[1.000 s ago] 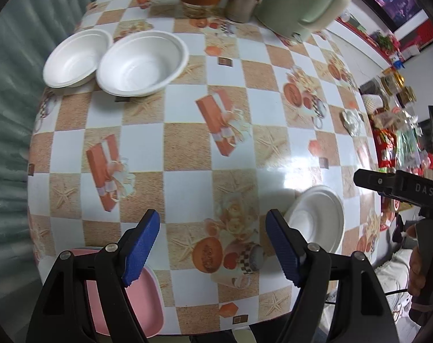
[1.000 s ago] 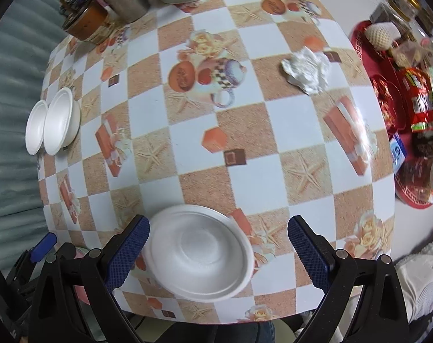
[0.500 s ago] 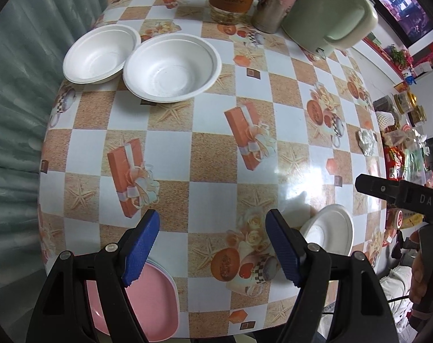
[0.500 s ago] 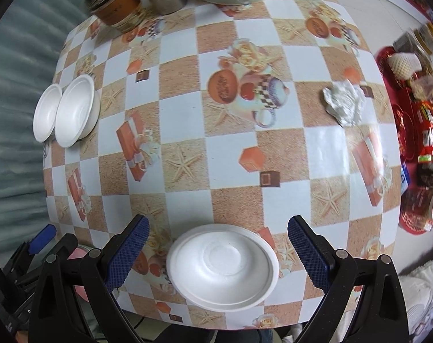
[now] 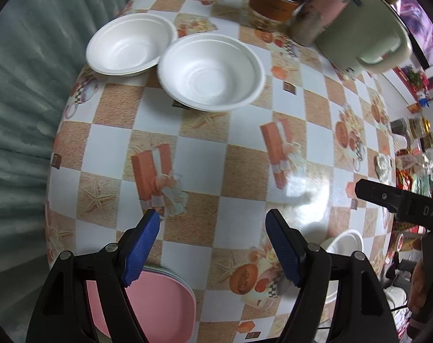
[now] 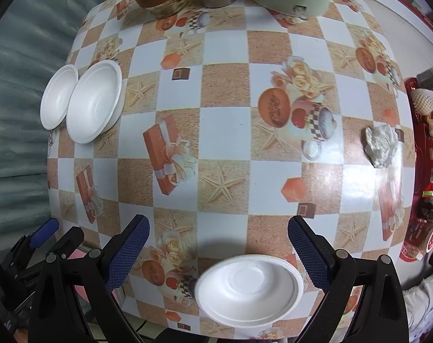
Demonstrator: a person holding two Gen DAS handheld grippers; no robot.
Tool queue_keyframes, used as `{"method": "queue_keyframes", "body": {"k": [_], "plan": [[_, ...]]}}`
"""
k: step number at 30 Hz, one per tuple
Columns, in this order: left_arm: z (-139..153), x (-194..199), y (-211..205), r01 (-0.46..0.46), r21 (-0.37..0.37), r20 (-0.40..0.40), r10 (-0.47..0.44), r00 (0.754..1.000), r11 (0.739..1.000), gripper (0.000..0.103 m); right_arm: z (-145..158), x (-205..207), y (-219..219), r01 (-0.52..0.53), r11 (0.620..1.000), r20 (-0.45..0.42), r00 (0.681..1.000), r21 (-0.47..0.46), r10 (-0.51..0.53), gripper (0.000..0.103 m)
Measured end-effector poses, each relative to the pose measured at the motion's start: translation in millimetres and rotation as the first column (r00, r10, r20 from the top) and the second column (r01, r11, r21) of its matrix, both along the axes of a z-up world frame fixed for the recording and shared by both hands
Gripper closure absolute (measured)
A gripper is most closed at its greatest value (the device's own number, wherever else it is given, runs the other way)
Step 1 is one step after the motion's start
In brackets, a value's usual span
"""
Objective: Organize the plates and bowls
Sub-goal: 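Move both grippers to another white bowl and close them on its rim, then lift the white foam bowl with both grippers and carry it over the first bowl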
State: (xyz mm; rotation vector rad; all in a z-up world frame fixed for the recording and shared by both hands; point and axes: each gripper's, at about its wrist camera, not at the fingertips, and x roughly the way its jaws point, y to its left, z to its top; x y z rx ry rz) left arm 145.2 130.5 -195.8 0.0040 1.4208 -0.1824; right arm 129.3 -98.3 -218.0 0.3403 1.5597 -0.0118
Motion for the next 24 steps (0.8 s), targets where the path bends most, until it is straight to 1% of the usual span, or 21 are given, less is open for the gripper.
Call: {"method": "queue_keyframes", "body": {"k": [7, 11, 14, 17, 20, 22, 24], "plan": [[-6.9, 23.7, 13.5, -0.068, 0.017, 0.009, 0.068, 0.998, 0.998, 0.023, -5.3, 30.4, 26.2, -0.067, 0.998, 0.015, 0.998, -0.004, 0.067, 0.005], [-16.5, 43.4, 19.2, -0.120, 0.021, -0.002, 0.120, 0.993, 0.993, 0.023, -10.7, 47.8, 38.8, -0.076, 0.997, 0.029, 0.997, -0.003, 0.077, 0.005], [-18.7, 61.7, 23.8, -0.171, 0.022, 0.020, 0.171, 0.985, 0.985, 0.023, -13.2, 67.1, 49.0, -0.080, 0.997, 0.050, 0.996, 0.002, 0.080, 0.005], [-21.4, 83.3, 30.1, -0.245, -0.005, 0.037, 0.245, 0.969, 0.969, 0.023, -16.6, 84.4, 57.0, -0.082, 0.997, 0.069, 0.994, -0.005, 0.082, 0.005], [-30.3, 102.8, 36.2, -0.323, -0.035, 0.029, 0.324, 0.945, 0.946, 0.023, -24.7, 104.1, 63.5, -0.075, 0.997, 0.081, 0.994, -0.007, 0.075, 0.005], [-38.3, 114.8, 39.2, -0.361, -0.038, 0.026, 0.362, 0.932, 0.932, 0.023, -31.2, 117.2, 67.0, -0.070, 0.998, 0.087, 0.994, -0.009, 0.070, 0.005], [-47.2, 123.6, 41.1, -0.385, -0.017, 0.022, 0.385, 0.923, 0.923, 0.023, -37.1, 126.6, 69.9, -0.069, 0.998, 0.092, 0.993, -0.010, 0.070, 0.005]]}}
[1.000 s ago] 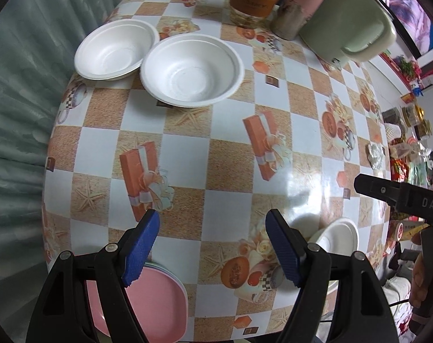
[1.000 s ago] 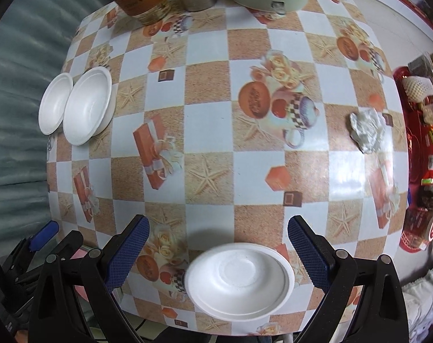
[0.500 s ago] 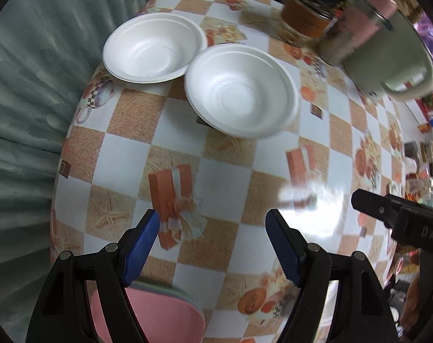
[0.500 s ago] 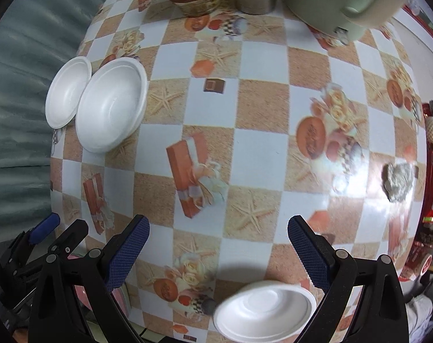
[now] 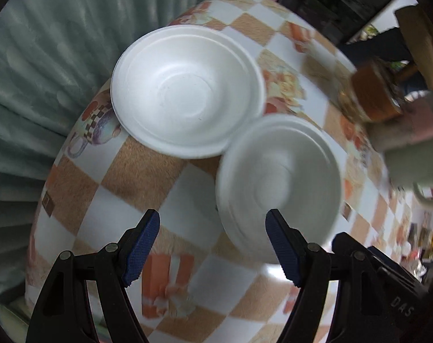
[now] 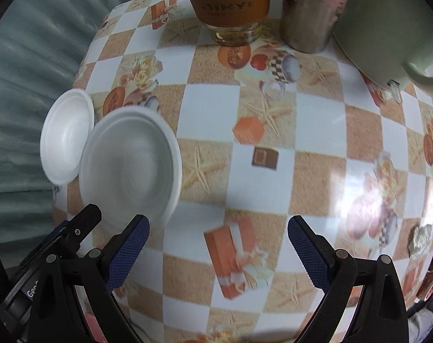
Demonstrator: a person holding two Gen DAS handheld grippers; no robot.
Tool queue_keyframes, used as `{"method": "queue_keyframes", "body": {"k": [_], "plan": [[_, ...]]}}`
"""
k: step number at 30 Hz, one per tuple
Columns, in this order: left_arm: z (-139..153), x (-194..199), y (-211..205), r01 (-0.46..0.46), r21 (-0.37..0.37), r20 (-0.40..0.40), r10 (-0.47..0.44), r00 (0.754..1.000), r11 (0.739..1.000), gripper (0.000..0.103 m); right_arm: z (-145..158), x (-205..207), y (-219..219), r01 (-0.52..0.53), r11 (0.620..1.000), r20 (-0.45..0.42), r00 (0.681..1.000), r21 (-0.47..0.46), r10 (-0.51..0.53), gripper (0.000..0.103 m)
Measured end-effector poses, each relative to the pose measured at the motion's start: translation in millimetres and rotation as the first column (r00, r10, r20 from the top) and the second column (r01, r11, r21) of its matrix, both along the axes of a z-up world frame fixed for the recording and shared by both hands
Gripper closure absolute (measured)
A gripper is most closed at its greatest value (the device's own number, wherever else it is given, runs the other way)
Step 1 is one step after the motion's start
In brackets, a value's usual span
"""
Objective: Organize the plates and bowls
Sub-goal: 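Lift the white foam bowl with both grippers and carry it over the first bowl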
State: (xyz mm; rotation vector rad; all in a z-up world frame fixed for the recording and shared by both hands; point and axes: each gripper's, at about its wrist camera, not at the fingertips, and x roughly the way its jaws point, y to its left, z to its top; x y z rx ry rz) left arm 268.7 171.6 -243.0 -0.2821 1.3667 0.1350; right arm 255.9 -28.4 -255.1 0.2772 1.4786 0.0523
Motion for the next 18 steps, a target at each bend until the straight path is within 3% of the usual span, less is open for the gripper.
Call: {"method": "queue_keyframes", "body": {"k": [7, 9, 11, 12, 13, 14, 16, 17, 18], "plan": [[-29.1, 11.2, 3.4, -0.037, 0.035, -0.078, 0.039, 0.996, 0.999, 0.025, -25.6, 23.3, 12.8, -0.020, 1.000, -0.013, 1.000, -0.015, 0.020, 0.006], [-36.0, 13.2, 2.8, -0.035, 0.022, -0.101, 0.037, 0.994, 0.999, 0.026, -30.1, 25.2, 16.0, -0.033, 0.999, -0.029, 0.999, 0.003, 0.034, 0.017], [-34.3, 12.6, 0.2, -0.031, 0.040, -0.090, 0.035, 0.995, 0.999, 0.036, -37.4, 25.6, 22.3, -0.067, 0.997, -0.067, 0.995, 0.030, 0.069, 0.044], [-33.4, 12.9, -2.8, -0.020, 0.037, -0.083, 0.023, 0.996, 0.999, 0.040, -40.3, 25.3, 24.0, -0.072, 0.996, -0.084, 0.994, 0.049, 0.076, 0.048], [-32.3, 13.2, -6.5, -0.002, 0.030, -0.078, 0.004, 0.997, 1.000, 0.049, -38.8, 24.4, 24.8, -0.074, 0.996, -0.073, 0.994, 0.046, 0.077, 0.054], [-31.3, 13.5, -10.8, 0.024, 0.015, -0.072, -0.023, 0.997, 1.000, 0.061, -39.7, 24.0, 26.0, -0.079, 0.993, -0.081, 0.993, 0.082, 0.086, 0.067], [-31.0, 12.2, -19.6, 0.074, -0.004, -0.069, -0.075, 0.995, 0.997, 0.075, -42.4, 21.6, 28.8, -0.090, 0.988, -0.109, 0.989, 0.129, 0.104, 0.078], [-30.9, 10.1, -20.1, 0.076, -0.017, -0.066, -0.077, 0.995, 0.997, 0.077, -43.2, 19.3, 26.4, -0.076, 0.986, -0.115, 0.989, 0.151, 0.093, 0.084], [-31.3, 7.0, -21.8, 0.085, -0.015, -0.069, -0.086, 0.994, 0.996, 0.077, -44.6, 16.1, 24.2, -0.067, 0.985, -0.126, 0.988, 0.159, 0.088, 0.084]]}}
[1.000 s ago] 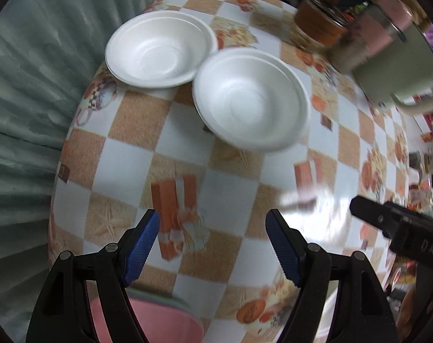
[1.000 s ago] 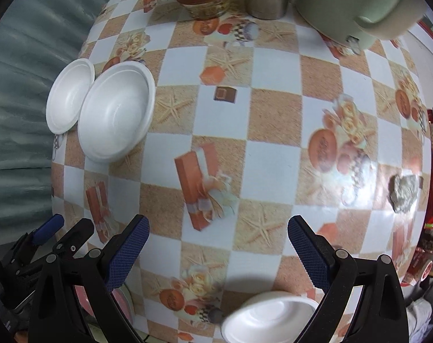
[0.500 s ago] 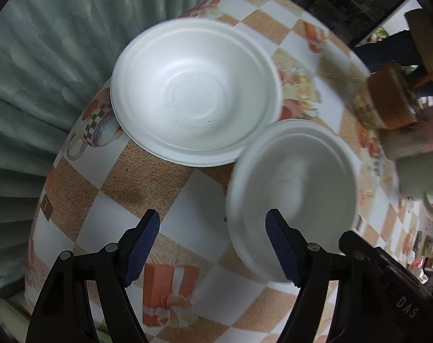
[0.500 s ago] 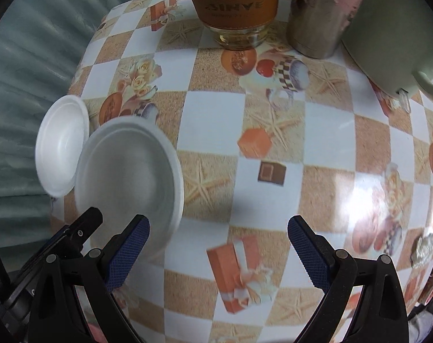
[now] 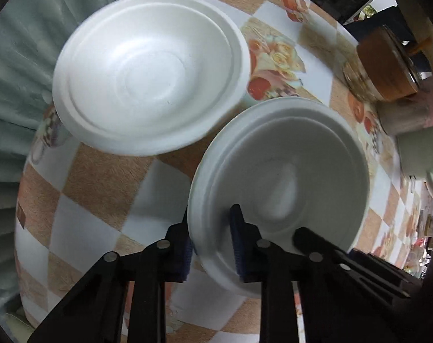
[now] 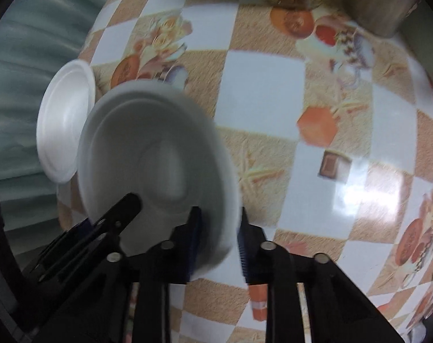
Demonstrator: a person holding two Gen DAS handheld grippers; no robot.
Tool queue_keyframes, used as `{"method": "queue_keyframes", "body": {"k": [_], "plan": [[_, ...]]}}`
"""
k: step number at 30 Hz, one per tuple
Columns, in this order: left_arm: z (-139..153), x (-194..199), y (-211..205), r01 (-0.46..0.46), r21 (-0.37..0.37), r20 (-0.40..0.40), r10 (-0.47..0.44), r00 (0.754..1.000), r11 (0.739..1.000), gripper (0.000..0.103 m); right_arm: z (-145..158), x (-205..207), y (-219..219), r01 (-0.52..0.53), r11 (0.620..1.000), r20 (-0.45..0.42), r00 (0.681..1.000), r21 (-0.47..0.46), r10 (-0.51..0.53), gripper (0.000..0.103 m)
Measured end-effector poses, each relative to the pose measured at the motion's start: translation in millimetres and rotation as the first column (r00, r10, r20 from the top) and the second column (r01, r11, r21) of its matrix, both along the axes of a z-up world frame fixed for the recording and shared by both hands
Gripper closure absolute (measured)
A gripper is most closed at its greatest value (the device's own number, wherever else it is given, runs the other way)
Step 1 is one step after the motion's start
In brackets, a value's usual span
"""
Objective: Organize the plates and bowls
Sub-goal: 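Lift the white foam bowl with both grippers and carry it over the first bowl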
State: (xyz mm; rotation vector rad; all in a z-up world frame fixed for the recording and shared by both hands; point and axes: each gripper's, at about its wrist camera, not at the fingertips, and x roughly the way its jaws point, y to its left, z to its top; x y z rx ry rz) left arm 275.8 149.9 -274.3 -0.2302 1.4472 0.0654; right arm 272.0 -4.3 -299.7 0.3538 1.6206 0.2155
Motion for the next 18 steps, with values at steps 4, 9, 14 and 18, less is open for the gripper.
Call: {"method": "queue_keyframes", "body": {"k": [4, 9, 14, 18], "plan": [[-1.4, -18.9, -10.0, 0.069, 0.011, -0.012, -0.069, 0.998, 0.998, 0.077, -0.2, -18.5, -6.7, -0.012, 1.000, -0.020, 1.000, -0.002, 0.012, 0.084], [-2.7, -61.7, -22.5, 0.143, 0.012, -0.033, -0.142, 0.989, 0.990, 0.077, 1.5, -60.7, -19.5, -0.014, 1.000, -0.055, 0.998, -0.016, 0.013, 0.084], [-4.1, -103.2, -30.3, 0.206, 0.012, -0.045, -0.205, 0.978, 0.979, 0.077, 0.8, -99.7, -29.4, 0.025, 0.999, -0.083, 0.996, -0.020, -0.027, 0.084], [-3.8, -124.5, -33.7, 0.250, 0.021, -0.052, -0.248, 0.967, 0.968, 0.077, 2.3, -121.8, -33.1, 0.037, 0.999, -0.094, 0.995, -0.017, -0.039, 0.084]]}}
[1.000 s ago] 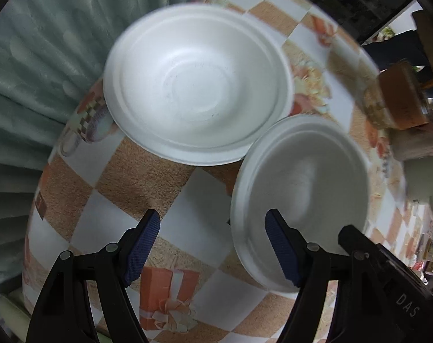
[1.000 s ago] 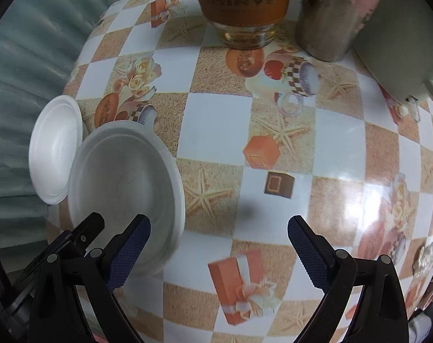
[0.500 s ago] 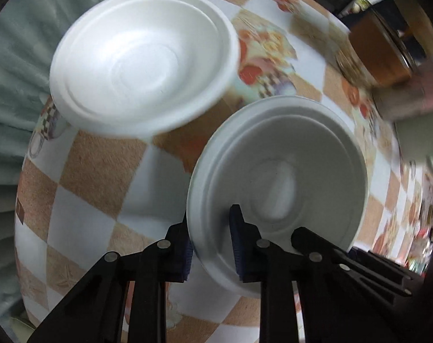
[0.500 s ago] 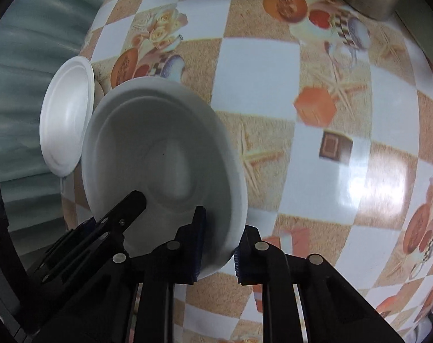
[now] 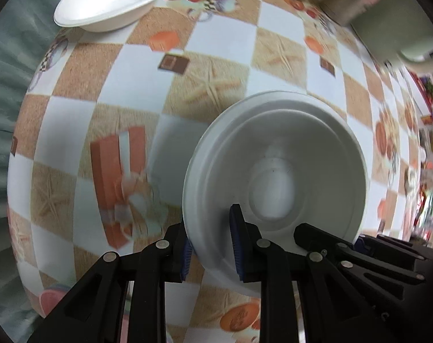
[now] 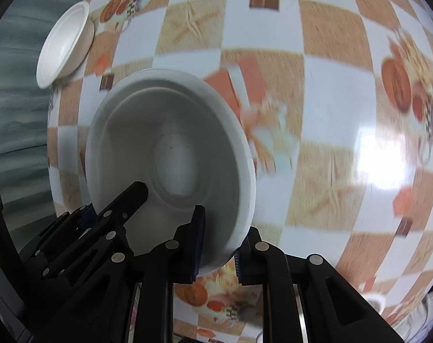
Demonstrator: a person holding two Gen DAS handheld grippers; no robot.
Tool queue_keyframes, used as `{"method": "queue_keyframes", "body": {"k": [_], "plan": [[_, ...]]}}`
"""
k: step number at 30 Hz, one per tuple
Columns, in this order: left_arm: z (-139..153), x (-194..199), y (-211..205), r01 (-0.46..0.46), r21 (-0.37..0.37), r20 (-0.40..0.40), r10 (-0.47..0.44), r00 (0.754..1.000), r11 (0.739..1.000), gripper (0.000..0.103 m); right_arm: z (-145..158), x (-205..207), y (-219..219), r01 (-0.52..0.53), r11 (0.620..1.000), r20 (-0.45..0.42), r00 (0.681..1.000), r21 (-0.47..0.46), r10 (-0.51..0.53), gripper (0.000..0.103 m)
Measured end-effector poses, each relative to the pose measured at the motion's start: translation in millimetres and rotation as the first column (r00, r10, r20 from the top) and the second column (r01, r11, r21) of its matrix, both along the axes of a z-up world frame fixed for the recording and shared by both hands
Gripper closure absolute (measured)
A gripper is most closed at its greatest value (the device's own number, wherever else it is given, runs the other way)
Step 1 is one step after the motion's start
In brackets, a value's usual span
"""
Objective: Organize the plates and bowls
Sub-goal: 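Lift the white foam bowl with both grippers and carry it over the first bowl, then lower the bowl into the first white bowl and open both grippers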
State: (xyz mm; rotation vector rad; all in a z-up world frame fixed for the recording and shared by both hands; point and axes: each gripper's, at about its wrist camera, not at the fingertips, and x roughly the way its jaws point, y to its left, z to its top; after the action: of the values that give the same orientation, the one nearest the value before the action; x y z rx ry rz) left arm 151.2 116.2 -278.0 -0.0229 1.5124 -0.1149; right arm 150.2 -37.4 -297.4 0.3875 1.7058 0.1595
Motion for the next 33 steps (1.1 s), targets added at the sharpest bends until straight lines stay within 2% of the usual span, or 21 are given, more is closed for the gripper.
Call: {"method": "queue_keyframes", "body": {"k": [7, 10, 14, 16, 17, 18, 21, 25, 28, 33], "plan": [[15.2, -31.2, -5.0, 0.025, -0.016, 0.009, -0.025, 1.000, 1.000, 0.077, 20.8, -7.4, -5.8, -0.010, 1.000, 0.021, 1.000, -0.020, 0.010, 0.084], [28.2, -51.5, -5.7, 0.055, -0.025, 0.032, -0.054, 0.998, 0.998, 0.077, 36.2, -25.3, -11.1, 0.011, 0.999, 0.044, 0.999, -0.033, -0.010, 0.084], [46.0, -69.8, -12.2, 0.121, -0.033, 0.059, -0.119, 0.991, 0.992, 0.077, 55.8, -58.8, -23.5, 0.061, 0.997, 0.076, 0.995, -0.041, -0.058, 0.084], [56.2, -60.5, -19.7, 0.160, -0.036, 0.069, -0.157, 0.985, 0.987, 0.077, 63.9, -74.1, -31.9, 0.095, 0.994, 0.089, 0.992, -0.048, -0.090, 0.084], [59.2, -67.7, -25.2, 0.189, -0.037, 0.073, -0.186, 0.980, 0.981, 0.077, 65.8, -74.6, -34.6, 0.113, 0.992, 0.090, 0.990, -0.050, -0.108, 0.084], [58.9, -69.2, -33.9, 0.207, -0.038, 0.073, -0.204, 0.976, 0.978, 0.077, 70.5, -99.3, -39.9, 0.135, 0.990, 0.093, 0.987, -0.052, -0.130, 0.084], [59.4, -82.2, -53.8, 0.261, -0.048, 0.052, -0.259, 0.965, 0.964, 0.077, 72.9, -129.8, -47.7, 0.211, 0.975, 0.076, 0.976, -0.063, -0.206, 0.084], [61.5, -107.1, -80.2, 0.329, -0.055, 0.047, -0.326, 0.944, 0.943, 0.076, 75.4, -161.4, -58.5, 0.264, 0.961, 0.072, 0.963, -0.080, -0.258, 0.084], [54.8, -122.6, -99.2, 0.354, -0.061, 0.027, -0.353, 0.935, 0.933, 0.076, 71.9, -173.3, -71.3, 0.290, 0.953, 0.058, 0.957, -0.089, -0.286, 0.084], [41.7, -135.6, -120.0, 0.360, -0.041, -0.008, -0.360, 0.933, 0.932, 0.076, 58.8, -188.1, -91.8, 0.298, 0.952, 0.043, 0.954, -0.075, -0.295, 0.084]]}}
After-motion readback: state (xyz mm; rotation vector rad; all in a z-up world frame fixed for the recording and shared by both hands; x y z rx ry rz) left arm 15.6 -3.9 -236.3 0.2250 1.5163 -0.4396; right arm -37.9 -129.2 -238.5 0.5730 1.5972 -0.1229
